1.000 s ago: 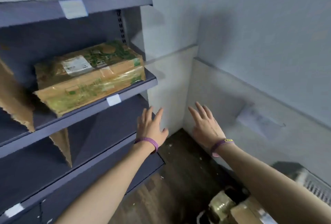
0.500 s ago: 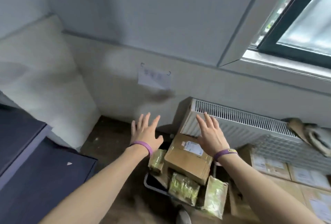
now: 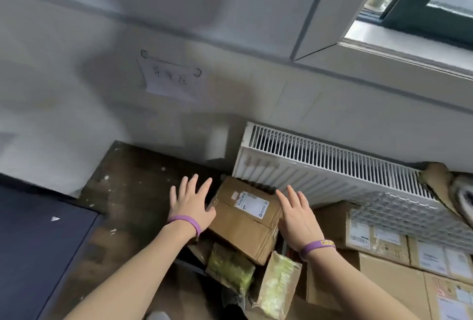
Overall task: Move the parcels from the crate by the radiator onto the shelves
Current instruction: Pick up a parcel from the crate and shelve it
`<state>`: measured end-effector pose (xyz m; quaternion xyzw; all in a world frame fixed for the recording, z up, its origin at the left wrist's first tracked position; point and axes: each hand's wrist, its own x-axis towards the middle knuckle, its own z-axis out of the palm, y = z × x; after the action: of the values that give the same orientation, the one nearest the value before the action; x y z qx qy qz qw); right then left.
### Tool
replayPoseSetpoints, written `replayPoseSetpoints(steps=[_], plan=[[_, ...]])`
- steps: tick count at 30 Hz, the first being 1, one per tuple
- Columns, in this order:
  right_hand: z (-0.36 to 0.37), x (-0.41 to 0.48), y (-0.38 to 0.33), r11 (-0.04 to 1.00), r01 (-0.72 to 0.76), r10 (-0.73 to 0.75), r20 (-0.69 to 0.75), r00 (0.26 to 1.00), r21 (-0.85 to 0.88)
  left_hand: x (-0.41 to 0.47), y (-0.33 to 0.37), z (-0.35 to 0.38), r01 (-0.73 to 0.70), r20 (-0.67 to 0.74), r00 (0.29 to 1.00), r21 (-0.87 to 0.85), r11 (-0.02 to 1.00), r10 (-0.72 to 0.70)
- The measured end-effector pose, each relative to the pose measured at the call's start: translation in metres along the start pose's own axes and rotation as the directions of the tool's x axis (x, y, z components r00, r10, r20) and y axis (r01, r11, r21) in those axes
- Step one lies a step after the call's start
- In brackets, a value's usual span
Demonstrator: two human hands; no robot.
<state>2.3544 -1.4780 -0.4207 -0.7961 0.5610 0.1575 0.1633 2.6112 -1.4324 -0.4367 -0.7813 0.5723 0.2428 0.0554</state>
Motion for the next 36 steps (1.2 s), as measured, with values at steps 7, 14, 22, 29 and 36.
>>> replayPoseSetpoints(steps=[7,14,22,29,36], plan=[[0.111,0.074,0.038,0.995,0.041,-0.027,0.159,0.987,-0.086,0.093,-0.007,0.116,0.071,0.072,0.995,0.053,0.996,-0.074],[0.248,0.078,0.028,0.998,-0.029,0.008,0.313,0.950,0.062,0.133,-0.032,0.244,-0.011,0.249,0.967,0.218,0.976,-0.045],[0.285,0.073,0.016,0.995,-0.076,0.060,0.215,0.975,0.068,0.145,-0.044,0.278,0.081,0.392,0.918,-0.044,0.996,-0.058],[0.290,0.068,0.024,0.964,-0.052,0.007,0.171,0.985,0.260,0.145,-0.049,0.287,0.155,0.369,0.928,-0.281,0.947,-0.042],[0.245,0.024,0.033,0.949,0.007,-0.042,0.104,0.994,0.315,0.086,-0.033,0.235,0.159,0.251,0.967,-0.464,0.871,-0.043]])
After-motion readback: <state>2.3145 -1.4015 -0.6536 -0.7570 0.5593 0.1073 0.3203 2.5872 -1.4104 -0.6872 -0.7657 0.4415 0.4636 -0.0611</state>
